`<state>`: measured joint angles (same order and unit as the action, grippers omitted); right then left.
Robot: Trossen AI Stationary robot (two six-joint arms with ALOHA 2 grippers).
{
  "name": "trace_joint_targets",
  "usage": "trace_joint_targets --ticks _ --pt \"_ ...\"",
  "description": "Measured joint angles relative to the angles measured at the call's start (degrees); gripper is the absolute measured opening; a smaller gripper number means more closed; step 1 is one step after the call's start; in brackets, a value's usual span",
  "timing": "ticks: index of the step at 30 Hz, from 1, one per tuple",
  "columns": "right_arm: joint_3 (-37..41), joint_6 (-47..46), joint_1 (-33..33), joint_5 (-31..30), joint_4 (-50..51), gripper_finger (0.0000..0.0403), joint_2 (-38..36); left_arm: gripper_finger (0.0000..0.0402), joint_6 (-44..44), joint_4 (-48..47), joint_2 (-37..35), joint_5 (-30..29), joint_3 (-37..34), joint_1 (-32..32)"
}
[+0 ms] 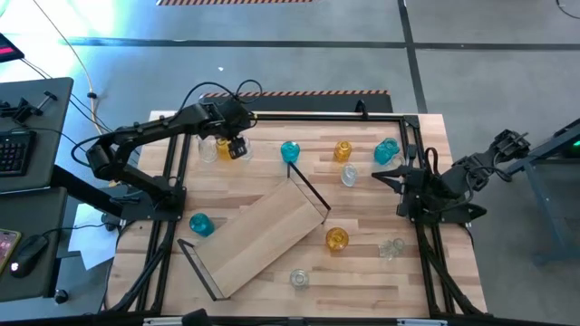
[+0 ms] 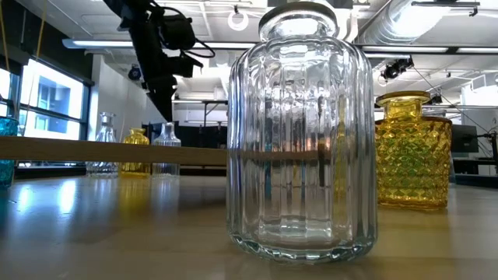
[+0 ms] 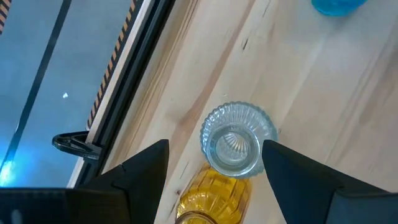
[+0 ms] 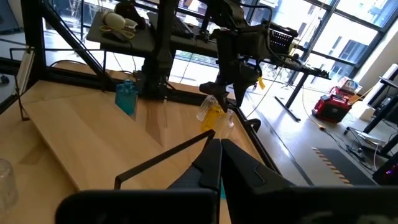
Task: Sort vases onto shelf
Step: Put the transparent vase on the shelf
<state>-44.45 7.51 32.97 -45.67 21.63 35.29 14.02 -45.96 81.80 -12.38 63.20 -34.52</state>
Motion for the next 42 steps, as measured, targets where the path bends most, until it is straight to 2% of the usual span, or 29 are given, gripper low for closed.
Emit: trace_joint_targets --ticks 5,12,24,35,42 --pt "0.00 -0.02 0.00 0.67 -0.02 0.0000 0.00 0.0251 -1.43 -0.08 0.00 0.67 0.00 -0.03" --pt "0.04 -0.13 0.00 1.18 -0.02 0.0000 0.02 0.0251 -4.48 -0.28 0.80 6.84 0.00 -1.17" --pt "0.04 -0.67 0.02 1.75 -0.04 0.0000 0.02 0.0250 -8.47 0.94 4.97 5.40 0.00 -1.20" --pt "0.04 -1.16 0.01 1.75 -0.04 0.0000 0.00 0.0248 -9.39 0.98 5.38 4.13 0.00 -1.20" --pt "0.04 -1.31 0.00 1.74 -0.04 0.0000 0.00 0.0204 -10.40 1.41 5.36 4.12 0.00 -1.20"
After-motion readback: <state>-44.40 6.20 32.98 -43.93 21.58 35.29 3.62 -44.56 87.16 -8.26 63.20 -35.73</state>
